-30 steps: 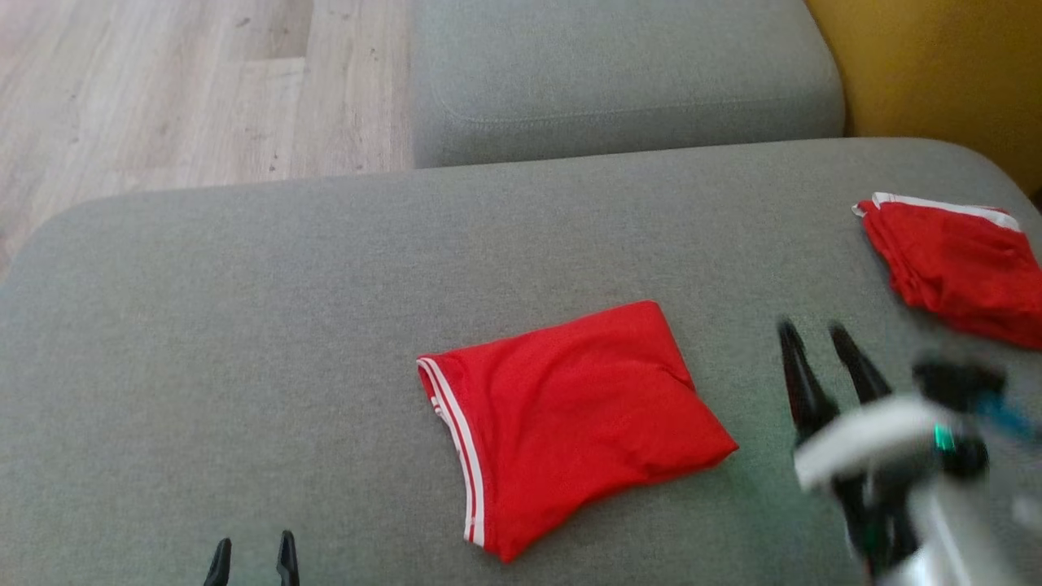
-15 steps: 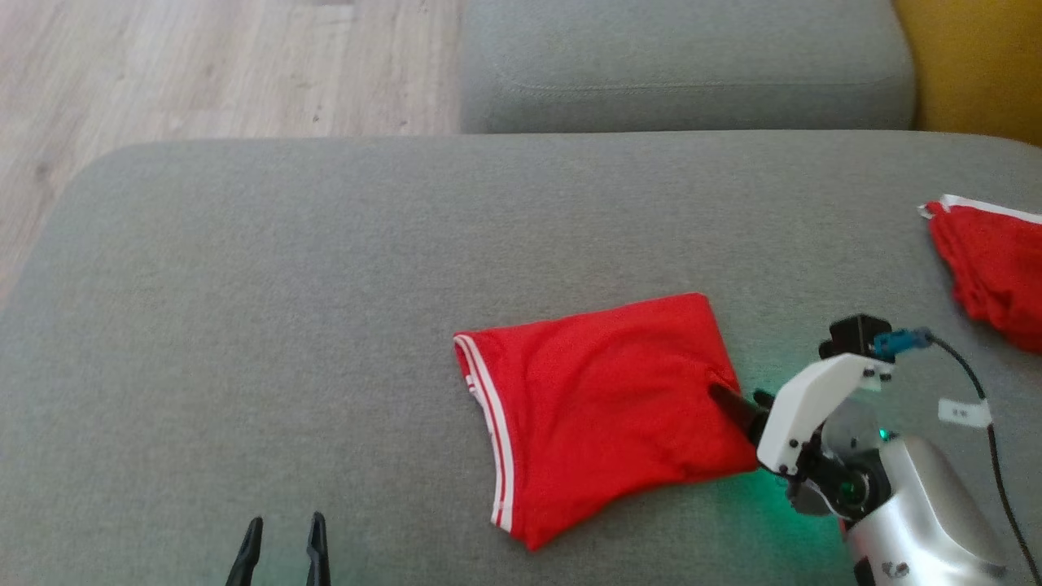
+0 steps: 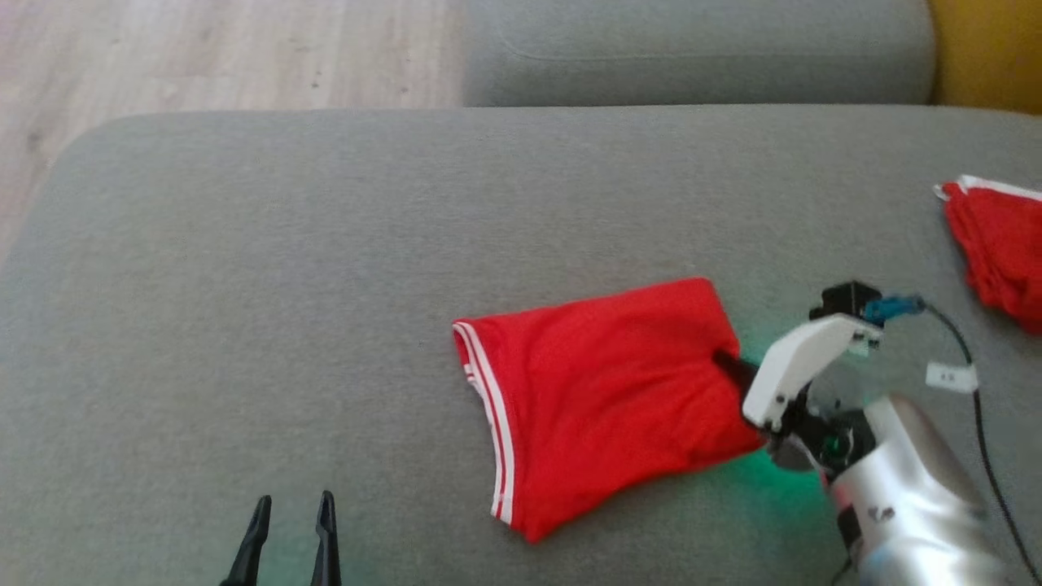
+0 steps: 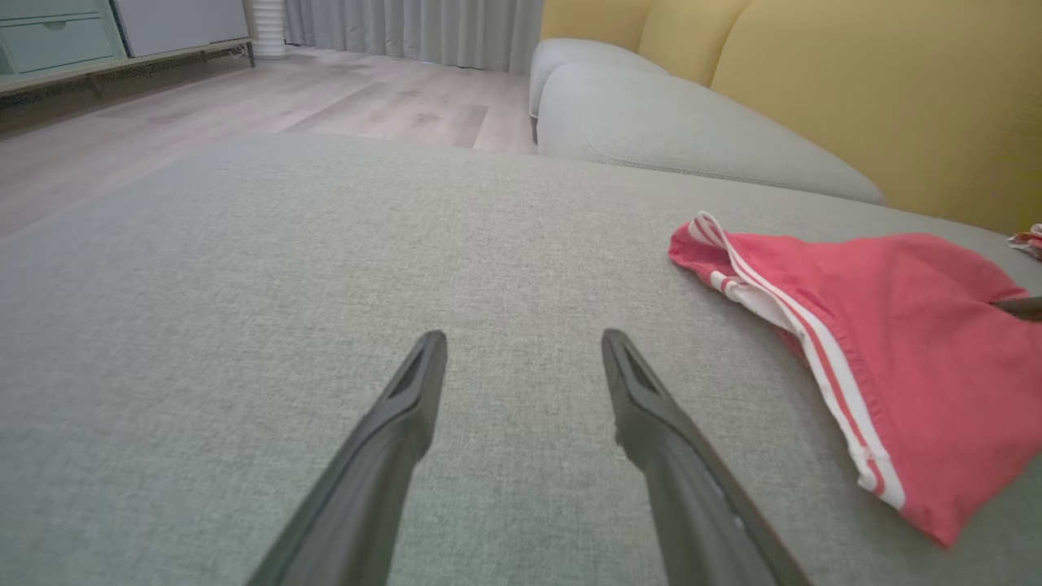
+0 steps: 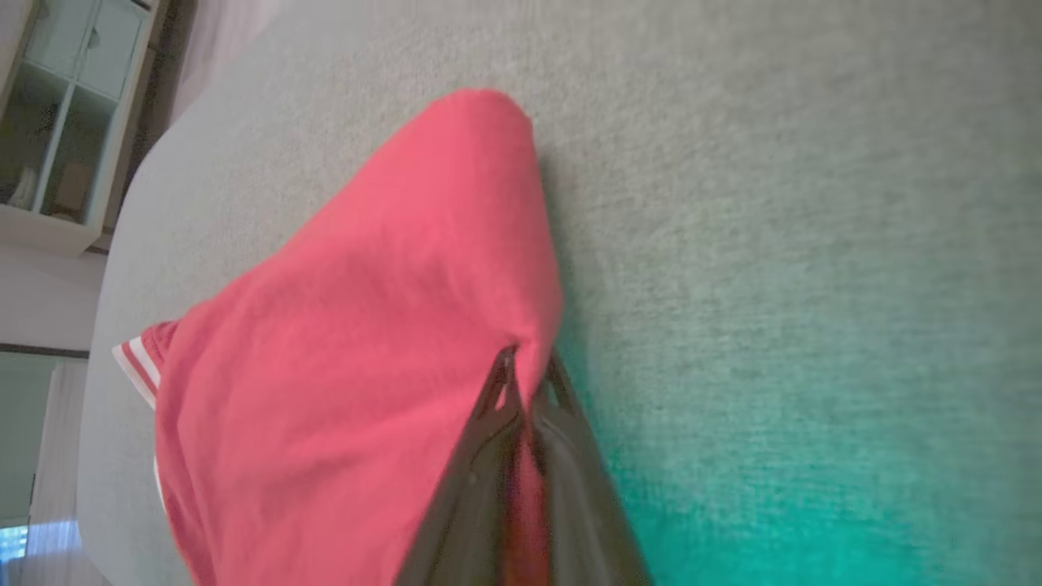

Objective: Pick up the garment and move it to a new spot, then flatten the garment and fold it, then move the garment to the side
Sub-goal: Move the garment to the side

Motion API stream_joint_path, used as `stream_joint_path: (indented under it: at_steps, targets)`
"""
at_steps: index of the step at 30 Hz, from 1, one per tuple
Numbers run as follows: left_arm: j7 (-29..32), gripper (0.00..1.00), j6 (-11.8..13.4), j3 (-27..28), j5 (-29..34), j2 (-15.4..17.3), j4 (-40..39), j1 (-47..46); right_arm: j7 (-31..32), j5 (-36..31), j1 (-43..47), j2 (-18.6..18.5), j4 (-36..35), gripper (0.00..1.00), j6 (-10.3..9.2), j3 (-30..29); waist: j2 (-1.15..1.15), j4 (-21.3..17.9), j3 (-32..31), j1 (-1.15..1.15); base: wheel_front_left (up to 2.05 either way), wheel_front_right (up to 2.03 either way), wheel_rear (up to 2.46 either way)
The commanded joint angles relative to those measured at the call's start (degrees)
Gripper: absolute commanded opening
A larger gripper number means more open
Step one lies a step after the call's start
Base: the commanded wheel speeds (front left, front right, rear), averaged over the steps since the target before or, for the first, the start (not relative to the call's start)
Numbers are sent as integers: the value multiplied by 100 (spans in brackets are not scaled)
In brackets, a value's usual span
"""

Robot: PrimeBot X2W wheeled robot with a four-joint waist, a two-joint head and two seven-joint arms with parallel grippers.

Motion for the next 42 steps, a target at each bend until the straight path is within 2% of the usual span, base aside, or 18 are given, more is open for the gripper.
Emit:
stream_joint_path:
  at_steps: [1,7,9,14,19,24,30,31,33,36,39,42]
  targets:
    - [-56,100,31,166,-23,-18,-195,-242,-96,97,-519,-43,-179,0,40,112,0,-291,117,0,0,0,0]
    - [-56,100,13,255,45,-18,-287,-399,-298,90,-1237,-462,-263,0,40,132,0,-1034,456,0,0,0,0]
    - [-56,100,-1,259,75,-18,-300,-457,-373,73,-1350,-547,-268,0,40,95,0,-1139,530,0,0,0,0]
    - [-56,100,-88,259,283,-18,-375,-849,-910,-17,-2093,-924,-212,0,40,-364,0,-1534,1065,0,0,0,0]
    - [-56,100,-175,121,465,-14,-326,-1211,-1334,-68,-2737,-1224,-90,0,40,-748,0,-1559,1467,0,0,0,0]
    - [-56,100,-198,110,518,-15,-340,-1382,-1445,-110,-3199,-1453,-1,0,40,-1194,0,-1519,1737,0,0,0,0]
    - [-56,100,-208,214,529,-15,-279,-1314,-1508,-802,-3228,-1702,473,0,40,-1725,0,-1503,1714,0,0,0,0]
    - [-56,100,-212,241,531,-16,-271,-1306,-1695,-1290,-3209,-1801,603,100,40,-1864,0,-1503,1688,0,0,0,0]
    - [-56,100,-215,251,538,-16,-271,-1325,-1758,-1691,-3228,-1783,736,100,40,-2021,0,-1510,1663,0,0,0,0]
    - [-56,100,-218,244,535,-16,-281,-1346,-2167,-2317,-3269,-1755,572,100,40,-2081,0,-1513,1611,0,0,0,0]
    - [-56,100,-180,242,468,-17,-299,-1318,-2608,-2956,-3154,-1689,181,100,40,-1884,0,-1480,1474,0,0,0,0]
    - [-56,100,-98,248,281,-17,-304,-1203,-2880,-3130,-2824,-1461,-306,100,40,-1563,0,-1412,1213,0,0,0,0]
